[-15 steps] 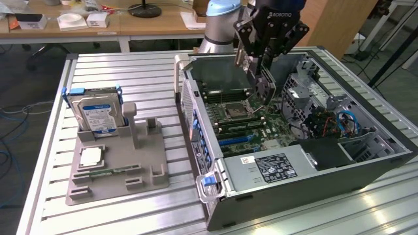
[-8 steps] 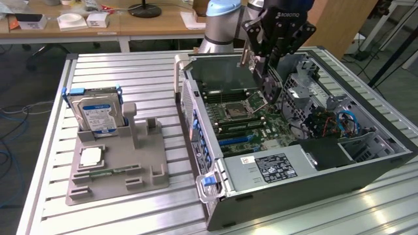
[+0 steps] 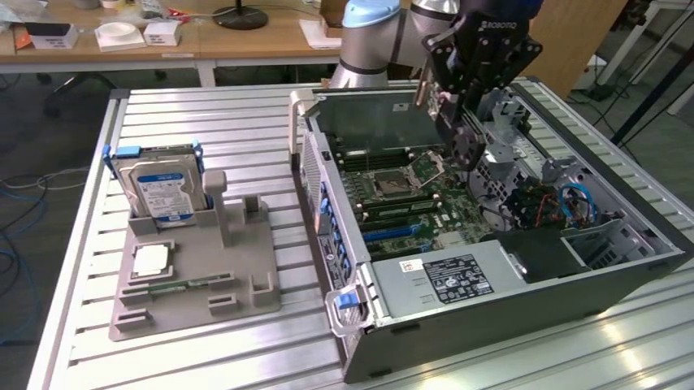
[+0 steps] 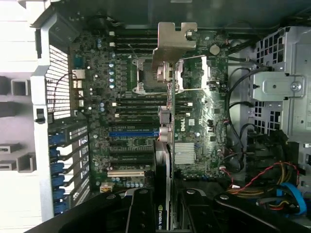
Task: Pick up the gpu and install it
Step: 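Pick up the gpu and move the gpu toward the slot, then insert the gpu into the slot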
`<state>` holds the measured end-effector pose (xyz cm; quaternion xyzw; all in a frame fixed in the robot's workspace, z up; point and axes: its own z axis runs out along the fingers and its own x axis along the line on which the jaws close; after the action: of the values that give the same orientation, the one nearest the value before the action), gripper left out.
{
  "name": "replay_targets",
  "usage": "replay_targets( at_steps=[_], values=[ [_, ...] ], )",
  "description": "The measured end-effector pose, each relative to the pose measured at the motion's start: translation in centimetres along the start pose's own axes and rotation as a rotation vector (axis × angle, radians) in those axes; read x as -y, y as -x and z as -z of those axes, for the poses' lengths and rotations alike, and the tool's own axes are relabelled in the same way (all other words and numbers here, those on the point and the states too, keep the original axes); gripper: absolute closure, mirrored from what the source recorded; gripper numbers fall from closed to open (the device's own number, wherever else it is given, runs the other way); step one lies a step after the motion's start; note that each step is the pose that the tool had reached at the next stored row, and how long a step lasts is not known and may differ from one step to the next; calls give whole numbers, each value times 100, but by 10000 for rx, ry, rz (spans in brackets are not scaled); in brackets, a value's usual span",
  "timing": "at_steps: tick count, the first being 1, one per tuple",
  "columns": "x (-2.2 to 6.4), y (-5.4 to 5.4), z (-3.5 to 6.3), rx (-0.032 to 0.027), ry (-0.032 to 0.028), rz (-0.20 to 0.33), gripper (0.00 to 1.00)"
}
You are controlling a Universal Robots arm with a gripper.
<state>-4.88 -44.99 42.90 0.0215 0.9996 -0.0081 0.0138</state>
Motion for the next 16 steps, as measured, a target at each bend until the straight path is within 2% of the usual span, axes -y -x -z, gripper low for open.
replay_targets(
  at_steps=[11, 16],
  values=[
    [-17, 394, -10, 0, -1, 13, 74],
    [-18, 416, -11, 0, 0, 12, 74]
  ],
)
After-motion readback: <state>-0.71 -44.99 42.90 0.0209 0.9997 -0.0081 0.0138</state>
